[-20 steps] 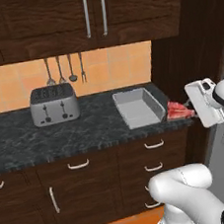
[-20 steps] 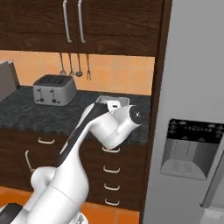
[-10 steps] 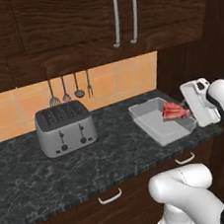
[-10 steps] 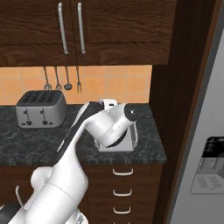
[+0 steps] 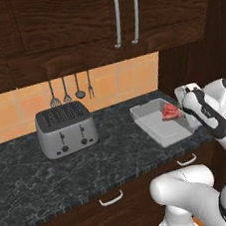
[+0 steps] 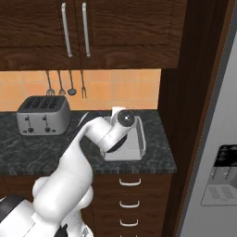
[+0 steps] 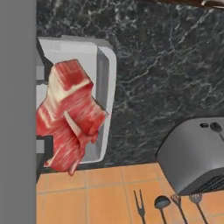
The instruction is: Place one tomato and one steak in each tupperware on the nearby counter, to pack two identical lunches.
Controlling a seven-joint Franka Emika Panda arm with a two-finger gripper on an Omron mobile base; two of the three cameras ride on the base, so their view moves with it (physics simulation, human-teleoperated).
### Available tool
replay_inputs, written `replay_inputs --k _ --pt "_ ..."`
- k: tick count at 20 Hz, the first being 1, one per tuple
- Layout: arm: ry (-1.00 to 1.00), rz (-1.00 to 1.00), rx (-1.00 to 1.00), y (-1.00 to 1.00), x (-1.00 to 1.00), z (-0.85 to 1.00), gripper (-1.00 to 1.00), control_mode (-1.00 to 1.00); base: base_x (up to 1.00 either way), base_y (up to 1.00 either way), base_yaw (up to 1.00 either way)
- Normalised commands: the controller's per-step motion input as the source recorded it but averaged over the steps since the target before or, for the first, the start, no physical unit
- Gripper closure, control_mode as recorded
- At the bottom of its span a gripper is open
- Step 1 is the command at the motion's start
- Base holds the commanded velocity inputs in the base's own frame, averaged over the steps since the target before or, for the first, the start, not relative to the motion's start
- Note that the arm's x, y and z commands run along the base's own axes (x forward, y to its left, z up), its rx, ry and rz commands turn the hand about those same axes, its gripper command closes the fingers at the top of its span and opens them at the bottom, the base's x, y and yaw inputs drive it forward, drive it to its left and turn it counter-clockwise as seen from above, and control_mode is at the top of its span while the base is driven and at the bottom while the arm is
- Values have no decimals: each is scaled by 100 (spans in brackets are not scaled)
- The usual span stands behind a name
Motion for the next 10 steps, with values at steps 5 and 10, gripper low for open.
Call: replay_inputs --k 5,10 --pt "7 -6 0 -35 62 -27 100 -100 0 0 0" --pt "26 0 0 -19 60 -3 100 -100 0 0 0"
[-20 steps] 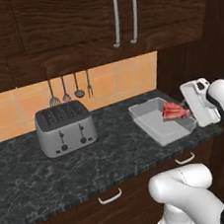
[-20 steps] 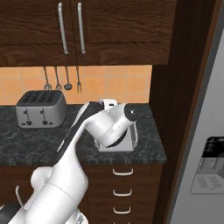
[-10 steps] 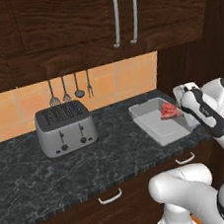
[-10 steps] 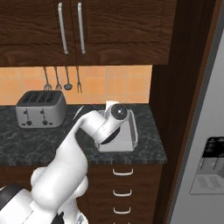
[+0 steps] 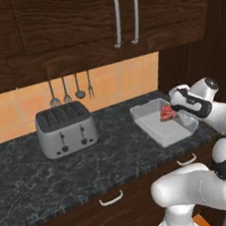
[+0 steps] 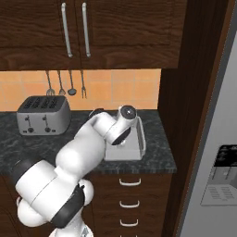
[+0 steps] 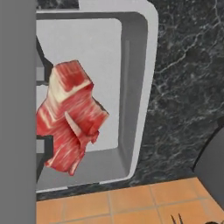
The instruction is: Place one tomato and one steak in each tupperware on the nearby counter, to pack two identical lunches.
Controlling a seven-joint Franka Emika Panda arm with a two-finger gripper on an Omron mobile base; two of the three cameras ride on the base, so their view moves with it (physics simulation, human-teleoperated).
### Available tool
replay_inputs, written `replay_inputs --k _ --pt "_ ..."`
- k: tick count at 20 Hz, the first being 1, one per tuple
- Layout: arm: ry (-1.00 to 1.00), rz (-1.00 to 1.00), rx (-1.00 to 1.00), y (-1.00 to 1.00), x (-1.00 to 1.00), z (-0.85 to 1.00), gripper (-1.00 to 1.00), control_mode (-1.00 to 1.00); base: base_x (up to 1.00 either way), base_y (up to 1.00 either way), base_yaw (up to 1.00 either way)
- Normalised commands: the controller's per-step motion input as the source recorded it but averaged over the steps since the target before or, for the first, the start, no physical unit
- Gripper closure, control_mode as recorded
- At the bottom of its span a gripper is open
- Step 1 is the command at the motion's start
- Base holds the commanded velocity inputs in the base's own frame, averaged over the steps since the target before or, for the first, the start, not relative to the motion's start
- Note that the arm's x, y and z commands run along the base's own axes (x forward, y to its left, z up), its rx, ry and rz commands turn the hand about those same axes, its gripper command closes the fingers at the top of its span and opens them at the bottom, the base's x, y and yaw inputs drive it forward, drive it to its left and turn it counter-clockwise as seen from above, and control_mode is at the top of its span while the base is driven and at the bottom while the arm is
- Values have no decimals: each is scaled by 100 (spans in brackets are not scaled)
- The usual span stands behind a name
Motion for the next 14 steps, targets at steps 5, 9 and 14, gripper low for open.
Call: replay_inputs --k 5,9,14 --pt "8 0 -1 -8 47 -45 100 -100 0 0 0" --pt "0 0 -4 0 56 -60 100 -100 0 0 0" --pt "0 0 0 0 55 -4 -100 -100 0 0 0"
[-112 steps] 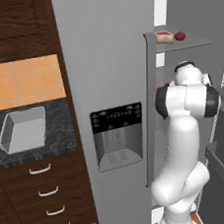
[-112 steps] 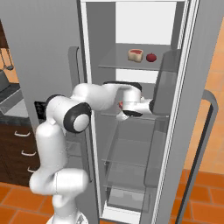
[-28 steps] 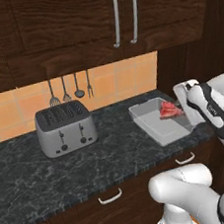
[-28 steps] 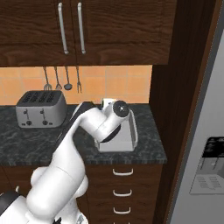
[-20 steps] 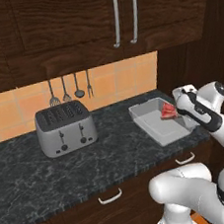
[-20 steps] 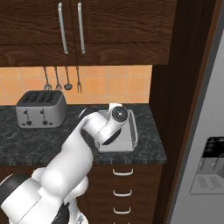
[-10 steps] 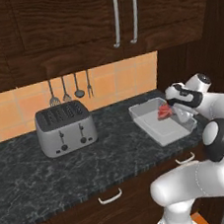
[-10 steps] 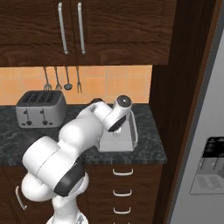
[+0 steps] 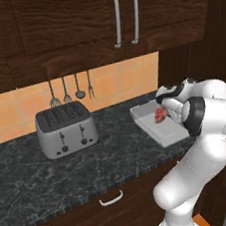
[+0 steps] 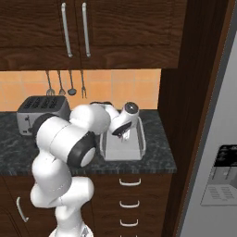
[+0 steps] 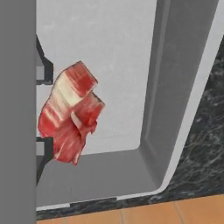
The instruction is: Place one tomato and one steak in each tupperware on the nearby counter, to pack two identical lunches.
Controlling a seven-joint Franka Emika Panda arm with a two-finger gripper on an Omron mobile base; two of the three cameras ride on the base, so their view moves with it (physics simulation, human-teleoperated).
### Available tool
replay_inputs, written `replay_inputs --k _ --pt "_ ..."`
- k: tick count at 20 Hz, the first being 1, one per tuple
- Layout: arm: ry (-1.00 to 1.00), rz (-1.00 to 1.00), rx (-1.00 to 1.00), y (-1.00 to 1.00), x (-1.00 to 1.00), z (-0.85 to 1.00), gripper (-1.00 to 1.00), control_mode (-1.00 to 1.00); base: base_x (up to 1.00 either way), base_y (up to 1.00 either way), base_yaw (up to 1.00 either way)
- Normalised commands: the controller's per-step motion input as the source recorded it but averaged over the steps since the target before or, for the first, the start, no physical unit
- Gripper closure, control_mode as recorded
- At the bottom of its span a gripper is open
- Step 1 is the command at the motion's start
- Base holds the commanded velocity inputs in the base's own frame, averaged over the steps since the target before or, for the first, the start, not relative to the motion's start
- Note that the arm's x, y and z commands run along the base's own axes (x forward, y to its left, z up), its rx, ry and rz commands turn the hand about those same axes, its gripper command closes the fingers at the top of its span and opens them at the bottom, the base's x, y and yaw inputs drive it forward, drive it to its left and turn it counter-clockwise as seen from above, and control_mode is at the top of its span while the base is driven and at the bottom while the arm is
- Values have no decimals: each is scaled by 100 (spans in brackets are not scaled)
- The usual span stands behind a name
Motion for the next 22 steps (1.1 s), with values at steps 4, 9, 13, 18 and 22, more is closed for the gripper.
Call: replay_inputs --k 4,9,13,18,22 --pt "-2 0 0 0 17 0 -100 -100 0 0 0" --pt "-4 1 0 0 -70 32 -100 -100 0 0 0" --pt "12 5 -1 2 -83 94 -100 -100 0 0 0" --pt "10 -2 -1 30 -68 36 -100 -100 0 0 0" --pt "-10 -20 5 68 -77 31 -100 -100 0 0 0"
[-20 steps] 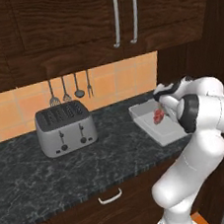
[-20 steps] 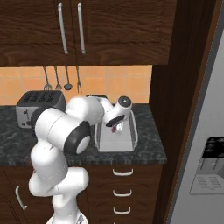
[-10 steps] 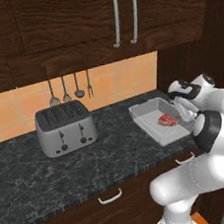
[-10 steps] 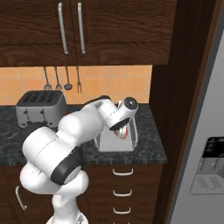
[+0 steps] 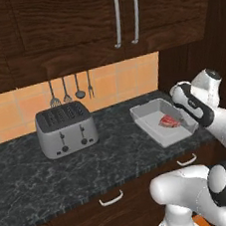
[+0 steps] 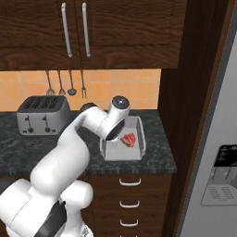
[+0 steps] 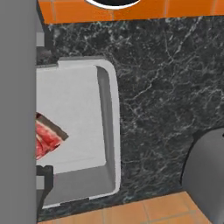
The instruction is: Place one tomato and one steak in each tupperware on the nearby counter, to pack two identical lunches.
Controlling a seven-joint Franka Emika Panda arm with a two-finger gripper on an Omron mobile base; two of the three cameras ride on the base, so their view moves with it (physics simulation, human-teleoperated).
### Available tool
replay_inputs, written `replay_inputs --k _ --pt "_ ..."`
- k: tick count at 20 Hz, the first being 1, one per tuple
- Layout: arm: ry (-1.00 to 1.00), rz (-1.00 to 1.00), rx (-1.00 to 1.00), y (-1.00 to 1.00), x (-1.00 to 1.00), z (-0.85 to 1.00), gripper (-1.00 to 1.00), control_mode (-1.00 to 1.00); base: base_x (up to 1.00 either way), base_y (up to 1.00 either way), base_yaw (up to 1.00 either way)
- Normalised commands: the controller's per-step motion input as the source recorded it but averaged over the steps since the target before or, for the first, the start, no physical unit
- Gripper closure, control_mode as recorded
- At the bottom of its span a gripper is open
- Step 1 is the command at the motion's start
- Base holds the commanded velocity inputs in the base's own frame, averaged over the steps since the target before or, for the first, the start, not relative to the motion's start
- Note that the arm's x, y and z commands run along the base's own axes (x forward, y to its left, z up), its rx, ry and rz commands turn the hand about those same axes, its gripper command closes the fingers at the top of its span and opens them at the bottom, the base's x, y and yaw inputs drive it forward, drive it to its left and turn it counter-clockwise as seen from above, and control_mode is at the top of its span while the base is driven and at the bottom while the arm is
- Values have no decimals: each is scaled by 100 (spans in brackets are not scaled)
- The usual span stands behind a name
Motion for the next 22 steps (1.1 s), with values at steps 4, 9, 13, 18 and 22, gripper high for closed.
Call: replay_inputs --k 4,9,13,18,22 --pt "-12 8 -2 66 -79 55 -100 -100 0 0 0" --pt "-16 61 -26 22 -29 59 -100 -100 0 0 0" --pt "2 56 -63 39 -81 49 -100 -100 0 0 0" --pt "5 34 -73 8 -100 21 -100 -100 0 0 0" --pt "-7 33 -37 -13 -77 0 -100 -100 0 0 0"
